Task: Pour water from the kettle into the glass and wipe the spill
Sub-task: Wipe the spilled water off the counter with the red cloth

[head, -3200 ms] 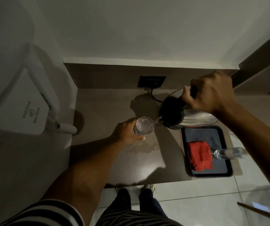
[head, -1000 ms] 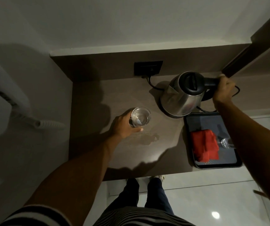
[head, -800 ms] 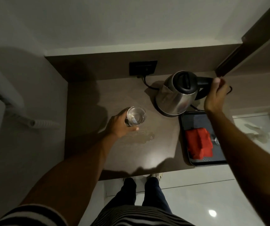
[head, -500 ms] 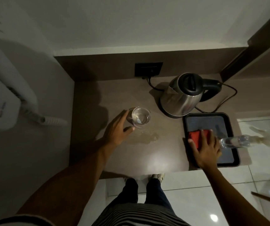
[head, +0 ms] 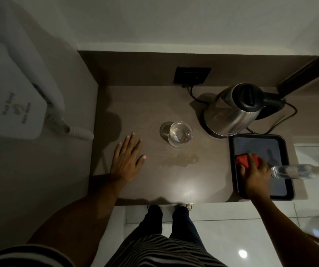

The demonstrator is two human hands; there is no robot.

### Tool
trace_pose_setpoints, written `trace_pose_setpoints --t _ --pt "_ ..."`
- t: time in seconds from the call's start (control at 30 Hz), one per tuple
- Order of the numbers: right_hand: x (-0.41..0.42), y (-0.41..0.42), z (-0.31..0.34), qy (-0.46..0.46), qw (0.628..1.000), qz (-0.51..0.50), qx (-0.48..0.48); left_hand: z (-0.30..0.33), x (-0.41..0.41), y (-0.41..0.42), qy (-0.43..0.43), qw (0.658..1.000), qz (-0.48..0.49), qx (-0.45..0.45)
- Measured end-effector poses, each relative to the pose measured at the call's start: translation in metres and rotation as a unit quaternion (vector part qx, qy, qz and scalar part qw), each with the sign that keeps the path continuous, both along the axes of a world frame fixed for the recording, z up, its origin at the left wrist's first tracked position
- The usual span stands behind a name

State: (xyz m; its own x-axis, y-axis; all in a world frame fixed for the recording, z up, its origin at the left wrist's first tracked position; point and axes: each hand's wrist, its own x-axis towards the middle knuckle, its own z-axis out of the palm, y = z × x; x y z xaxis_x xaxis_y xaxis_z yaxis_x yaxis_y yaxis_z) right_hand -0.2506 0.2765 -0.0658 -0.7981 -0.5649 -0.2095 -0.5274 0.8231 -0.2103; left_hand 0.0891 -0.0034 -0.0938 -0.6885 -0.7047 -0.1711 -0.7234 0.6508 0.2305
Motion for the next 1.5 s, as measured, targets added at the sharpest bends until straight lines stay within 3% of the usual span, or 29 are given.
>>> trace_pose_setpoints --t 0.1,0.2,0.37,0.47,0.63,0.7,0.77,0.87,1.0,1.07,1.2,1.37,1.43,1.5 --pt "-0.006 -0.009 0.007 -0.003 1.0 0.016 0.009 -0.004 0.001 -0.003 0.006 1.0 0.014 0.003" --pt "-0.002 -0.019 0.021 0.007 0.999 0.012 -0.047 -0.007 0.002 -0.004 0.004 1.0 0.017 0.001" --pt "0.057 -0.064 0.026 -0.056 0.991 0.062 -0.109 -0.006 0.004 -0.004 0.005 1.0 0.021 0.001" --pt "0.088 -0.092 0.008 -0.027 0.991 0.1 -0.085 -0.005 0.003 -0.004 0.002 1.0 0.019 -0.001" --pt "0.152 -0.126 -0.014 -0.018 0.992 -0.089 -0.086 -0.011 0.003 -0.003 0.02 1.0 0.016 -0.017" --pt "0.189 -0.143 -0.014 -0.038 0.991 -0.103 -0.079 -0.014 0.004 -0.002 0.051 0.998 0.022 -0.023" --pt "0.229 -0.157 -0.014 -0.052 0.995 -0.059 -0.069 -0.016 0.004 0.0 0.101 0.994 0.032 -0.027" --pt "0.271 -0.163 -0.014 -0.062 0.993 0.094 -0.025 -0.02 0.007 -0.001 0.177 0.983 0.04 -0.021" --pt "0.232 -0.143 -0.022 -0.052 0.96 0.27 -0.053 -0.019 0.009 -0.001 0.181 0.983 0.033 -0.006" --pt "0.195 -0.124 -0.025 -0.014 0.951 0.303 -0.054 -0.019 0.01 -0.001 0.174 0.984 0.041 -0.004" --pt "0.126 -0.097 -0.021 0.026 0.992 0.112 -0.056 -0.021 0.018 0.003 0.154 0.987 0.05 -0.008" --pt "0.111 -0.123 -0.015 0.036 0.995 -0.056 -0.072 -0.019 0.004 -0.001 0.148 0.988 0.055 -0.002" --pt "0.151 -0.132 -0.016 0.019 0.995 -0.053 -0.083 -0.019 0.005 -0.002 0.157 0.986 0.049 -0.011" --pt "0.195 -0.131 -0.019 -0.004 0.995 0.037 -0.096 -0.016 0.005 -0.002 0.167 0.985 0.044 -0.016"
